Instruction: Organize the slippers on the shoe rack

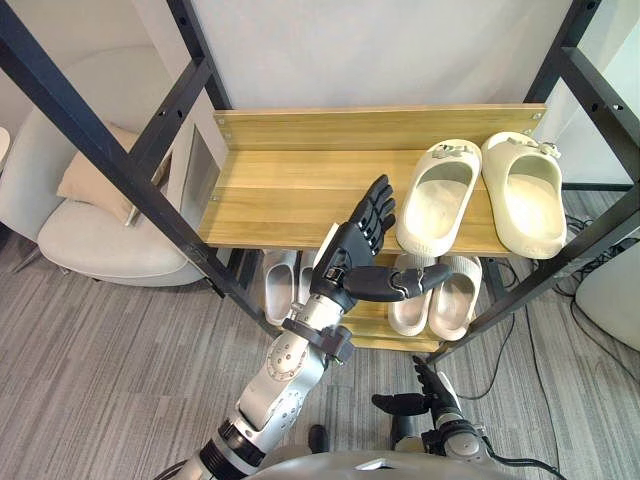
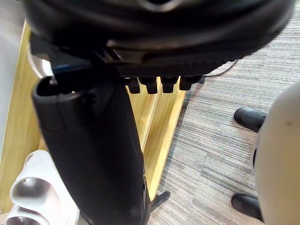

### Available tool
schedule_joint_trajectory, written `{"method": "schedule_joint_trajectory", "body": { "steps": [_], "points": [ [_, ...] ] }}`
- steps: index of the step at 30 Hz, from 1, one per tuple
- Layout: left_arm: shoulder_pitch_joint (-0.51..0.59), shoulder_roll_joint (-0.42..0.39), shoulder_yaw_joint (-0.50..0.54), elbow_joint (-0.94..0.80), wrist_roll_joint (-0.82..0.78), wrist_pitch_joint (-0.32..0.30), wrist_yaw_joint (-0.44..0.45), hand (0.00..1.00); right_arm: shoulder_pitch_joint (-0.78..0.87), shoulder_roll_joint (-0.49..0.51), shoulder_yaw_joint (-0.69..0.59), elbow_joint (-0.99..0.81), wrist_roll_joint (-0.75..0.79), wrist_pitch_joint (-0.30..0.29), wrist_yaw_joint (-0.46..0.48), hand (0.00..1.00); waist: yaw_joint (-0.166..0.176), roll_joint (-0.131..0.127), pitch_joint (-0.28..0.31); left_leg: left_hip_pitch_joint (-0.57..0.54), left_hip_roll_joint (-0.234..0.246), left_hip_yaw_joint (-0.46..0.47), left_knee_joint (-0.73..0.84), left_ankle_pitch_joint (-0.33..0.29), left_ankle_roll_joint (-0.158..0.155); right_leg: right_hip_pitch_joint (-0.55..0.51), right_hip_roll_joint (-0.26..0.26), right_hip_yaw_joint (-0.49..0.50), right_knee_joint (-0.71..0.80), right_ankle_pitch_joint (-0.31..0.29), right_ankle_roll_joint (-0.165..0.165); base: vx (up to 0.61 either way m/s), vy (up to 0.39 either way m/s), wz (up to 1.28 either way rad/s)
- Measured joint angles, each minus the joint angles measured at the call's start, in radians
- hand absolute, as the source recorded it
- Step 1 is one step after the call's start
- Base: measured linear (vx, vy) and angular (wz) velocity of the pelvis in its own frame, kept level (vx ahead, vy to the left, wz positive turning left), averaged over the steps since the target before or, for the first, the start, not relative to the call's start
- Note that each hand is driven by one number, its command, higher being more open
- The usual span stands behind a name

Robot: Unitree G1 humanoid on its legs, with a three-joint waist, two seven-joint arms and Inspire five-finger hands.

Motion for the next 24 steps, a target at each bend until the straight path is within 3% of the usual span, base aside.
{"method": "schedule_joint_trajectory", "body": {
  "steps": [10,17,24],
  "points": [
    [-0.107,0.001,-0.038,0.088,0.005,0.001,0.028,1.0,-0.005,0.0,0.009,0.008,0.0,0.0,-0.007,1.0,-0.003,-0.005,-0.002,0.002,-0.006,0.006,-0.006,0.005,-0.007,-0.004,-0.006,0.007,0.0,0.004,0.001,-0.01,0.002,-0.01],
    [-0.187,-0.014,-0.092,0.145,0.019,0.007,0.026,1.0,-0.02,0.001,0.017,0.016,0.0,0.011,-0.006,1.0,-0.026,-0.009,-0.003,0.009,-0.006,0.008,-0.019,0.01,-0.008,-0.005,-0.005,0.009,0.0,0.007,0.001,0.0,0.0,0.0],
    [-0.2,-0.015,-0.104,0.166,0.033,0.0,0.036,1.0,-0.02,0.007,0.017,0.016,0.001,0.018,-0.007,1.0,-0.028,-0.023,-0.004,0.015,-0.007,0.011,-0.024,0.011,-0.007,-0.002,-0.005,0.01,0.0,0.008,0.003,0.0,0.0,0.0]
  ]
}}
